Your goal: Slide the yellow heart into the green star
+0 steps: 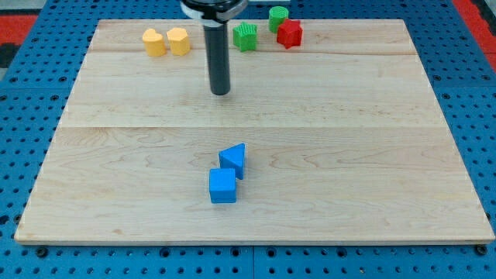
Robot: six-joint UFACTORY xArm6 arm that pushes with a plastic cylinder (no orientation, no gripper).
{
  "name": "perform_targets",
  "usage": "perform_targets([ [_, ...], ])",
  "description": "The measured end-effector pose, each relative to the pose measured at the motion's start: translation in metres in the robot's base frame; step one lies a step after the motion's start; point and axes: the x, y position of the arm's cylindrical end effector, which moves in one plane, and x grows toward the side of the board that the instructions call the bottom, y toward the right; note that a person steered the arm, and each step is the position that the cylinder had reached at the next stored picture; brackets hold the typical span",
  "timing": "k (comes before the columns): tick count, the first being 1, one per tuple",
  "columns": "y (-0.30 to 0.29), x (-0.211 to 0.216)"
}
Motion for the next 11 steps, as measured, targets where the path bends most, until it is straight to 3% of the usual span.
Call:
perform_targets([
  [1,-0.028,-0.011],
  [2,-0.094,-0.063],
  [7,-0.17,-0.156],
  [11,0.004,-0.137],
])
